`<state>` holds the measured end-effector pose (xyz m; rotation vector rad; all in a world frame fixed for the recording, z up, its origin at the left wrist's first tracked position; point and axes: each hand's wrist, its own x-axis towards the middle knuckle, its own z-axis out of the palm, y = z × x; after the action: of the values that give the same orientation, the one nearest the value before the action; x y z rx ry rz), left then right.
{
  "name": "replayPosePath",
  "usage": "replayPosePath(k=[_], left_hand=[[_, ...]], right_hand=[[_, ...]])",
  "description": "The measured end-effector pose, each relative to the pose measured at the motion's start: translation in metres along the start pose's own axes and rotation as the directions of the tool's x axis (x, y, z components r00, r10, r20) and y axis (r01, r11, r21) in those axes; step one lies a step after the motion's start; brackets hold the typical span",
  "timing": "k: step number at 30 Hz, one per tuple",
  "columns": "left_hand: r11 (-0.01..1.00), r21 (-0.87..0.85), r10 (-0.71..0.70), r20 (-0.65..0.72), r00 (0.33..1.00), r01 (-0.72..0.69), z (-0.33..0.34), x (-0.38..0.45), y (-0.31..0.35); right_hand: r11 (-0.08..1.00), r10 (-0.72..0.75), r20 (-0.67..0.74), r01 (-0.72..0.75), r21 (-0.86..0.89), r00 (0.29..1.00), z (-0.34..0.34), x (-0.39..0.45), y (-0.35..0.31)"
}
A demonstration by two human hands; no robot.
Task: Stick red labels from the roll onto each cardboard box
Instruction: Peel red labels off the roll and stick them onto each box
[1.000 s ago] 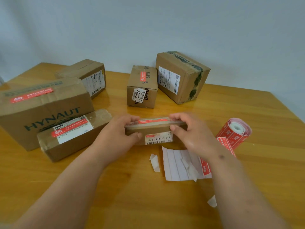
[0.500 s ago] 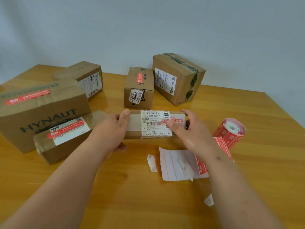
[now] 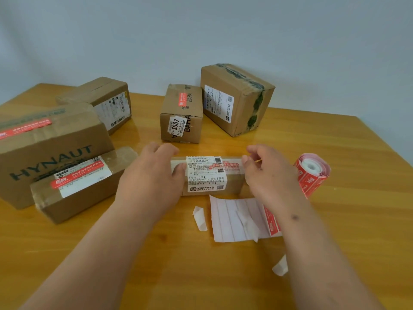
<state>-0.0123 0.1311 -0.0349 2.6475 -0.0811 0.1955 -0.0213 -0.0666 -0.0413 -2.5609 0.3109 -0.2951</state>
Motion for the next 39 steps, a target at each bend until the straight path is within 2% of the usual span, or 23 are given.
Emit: replayPosePath(k=[2, 6, 11, 15, 18, 20, 23, 25, 28, 31, 34, 39], left_hand=[[0.995, -0.066, 0.077, -0.020, 0.997, -0.078, 0.002, -0.006, 0.010], [0.974, -0.139, 0.184, 0.005, 0.983, -0.181, 0.010, -0.023, 0.030], [0.944, -0.239, 0.256, 0.102, 0.961, -0.226, 0.026, -0.039, 0.047], [0.928, -0.303, 0.278, 0.172, 0.945, -0.218, 0.038, -0.050, 0.057], [0.922, -0.344, 0.255, 0.204, 0.945, -0.174, 0.043, -0.053, 0.063], [0.921, -0.360, 0.240, 0.211, 0.948, -0.153, 0.046, -0.053, 0.064], [0.904, -0.405, 0.236, 0.208, 0.949, -0.136, 0.048, -0.053, 0.067], [0.878, -0.472, 0.213, 0.244, 0.946, -0.077, 0.050, -0.053, 0.070], [0.805, -0.591, 0.190, 0.332, 0.924, 0.047, 0.051, -0.052, 0.073], [0.735, -0.669, 0.196, 0.368, 0.909, 0.112, 0.049, -0.051, 0.076], [0.681, -0.720, 0.192, 0.354, 0.915, 0.136, 0.044, -0.050, 0.080], [0.709, -0.700, 0.204, 0.322, 0.924, 0.087, 0.036, -0.049, 0.081]], right_hand=[[1.000, 0.008, -0.016, -0.008, -0.003, 1.000, -0.012, -0.006, 0.004], [0.982, 0.045, 0.010, -0.043, -0.185, 0.999, -0.030, -0.020, 0.017], [0.927, 0.086, 0.115, -0.038, -0.372, 0.990, -0.042, -0.037, 0.032], [0.918, 0.040, 0.192, 0.040, -0.395, 0.981, -0.041, -0.046, 0.039], [0.927, -0.028, 0.162, 0.087, -0.366, 0.986, -0.040, -0.047, 0.044], [0.952, -0.068, 0.141, 0.107, -0.288, 0.988, -0.042, -0.047, 0.049], [0.999, -0.051, 0.130, 0.053, -0.009, 0.990, -0.052, -0.050, 0.053], [0.985, -0.045, 0.145, 0.020, 0.172, 0.988, -0.060, -0.053, 0.054], [0.955, -0.075, 0.166, 0.023, 0.296, 0.983, -0.068, -0.055, 0.058], [0.943, -0.090, 0.202, 0.018, 0.332, 0.975, -0.075, -0.056, 0.057], [0.963, -0.100, 0.235, 0.034, 0.268, 0.967, -0.078, -0.056, 0.054], [0.976, -0.164, 0.211, 0.127, 0.175, 0.964, -0.078, -0.054, 0.041]])
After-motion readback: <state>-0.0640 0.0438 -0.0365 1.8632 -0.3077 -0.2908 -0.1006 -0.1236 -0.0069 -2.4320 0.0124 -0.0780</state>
